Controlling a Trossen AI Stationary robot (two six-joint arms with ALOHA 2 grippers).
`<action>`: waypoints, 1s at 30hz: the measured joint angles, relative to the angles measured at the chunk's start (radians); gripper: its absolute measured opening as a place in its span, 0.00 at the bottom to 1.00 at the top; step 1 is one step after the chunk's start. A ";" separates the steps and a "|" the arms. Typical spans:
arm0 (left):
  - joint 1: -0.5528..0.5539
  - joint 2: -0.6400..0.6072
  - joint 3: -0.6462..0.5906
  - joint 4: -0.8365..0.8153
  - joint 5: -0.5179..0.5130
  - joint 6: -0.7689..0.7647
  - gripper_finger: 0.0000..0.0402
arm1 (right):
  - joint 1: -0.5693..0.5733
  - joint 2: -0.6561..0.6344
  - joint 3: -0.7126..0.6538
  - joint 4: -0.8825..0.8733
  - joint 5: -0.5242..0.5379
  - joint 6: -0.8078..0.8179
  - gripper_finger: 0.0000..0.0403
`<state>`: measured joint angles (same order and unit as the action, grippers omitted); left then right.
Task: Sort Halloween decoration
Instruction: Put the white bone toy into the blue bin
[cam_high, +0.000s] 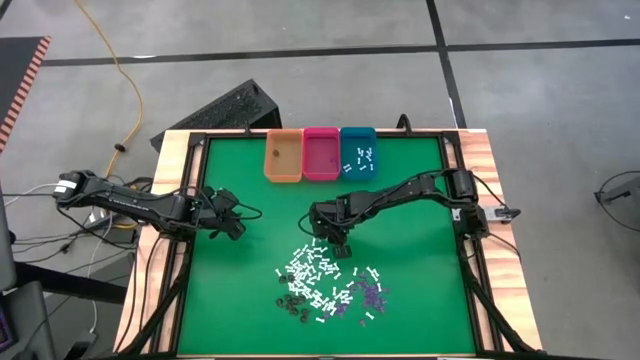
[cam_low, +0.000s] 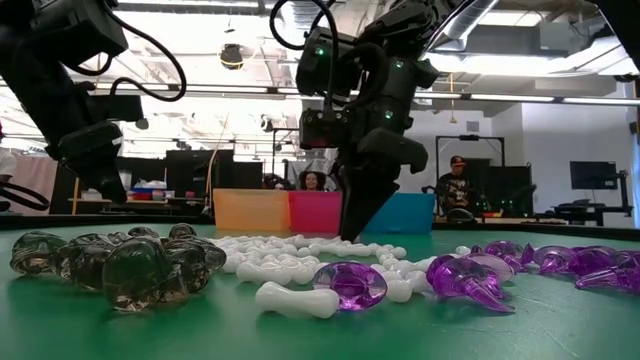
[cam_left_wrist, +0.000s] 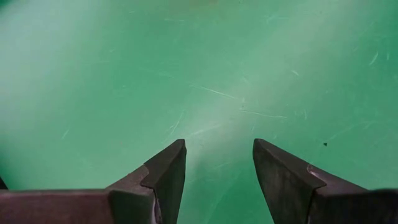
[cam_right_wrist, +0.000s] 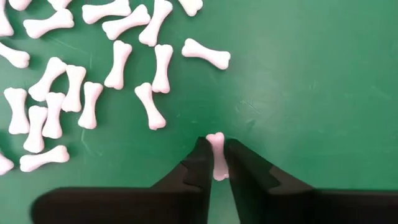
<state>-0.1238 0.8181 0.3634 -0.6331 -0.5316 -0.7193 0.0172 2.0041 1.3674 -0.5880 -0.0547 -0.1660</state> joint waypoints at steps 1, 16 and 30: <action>0.000 0.000 0.000 0.000 0.000 0.000 0.45 | 0.001 0.000 0.000 0.000 0.000 0.000 0.16; 0.000 0.000 0.000 0.000 0.001 0.000 0.45 | -0.005 -0.039 -0.005 -0.041 0.000 0.016 0.08; 0.000 0.000 0.000 -0.001 0.001 0.000 0.45 | -0.188 -0.278 -0.004 -0.182 0.054 -0.017 0.08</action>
<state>-0.1239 0.8178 0.3634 -0.6337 -0.5304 -0.7193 -0.1707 1.7262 1.3632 -0.7704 -0.0008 -0.1833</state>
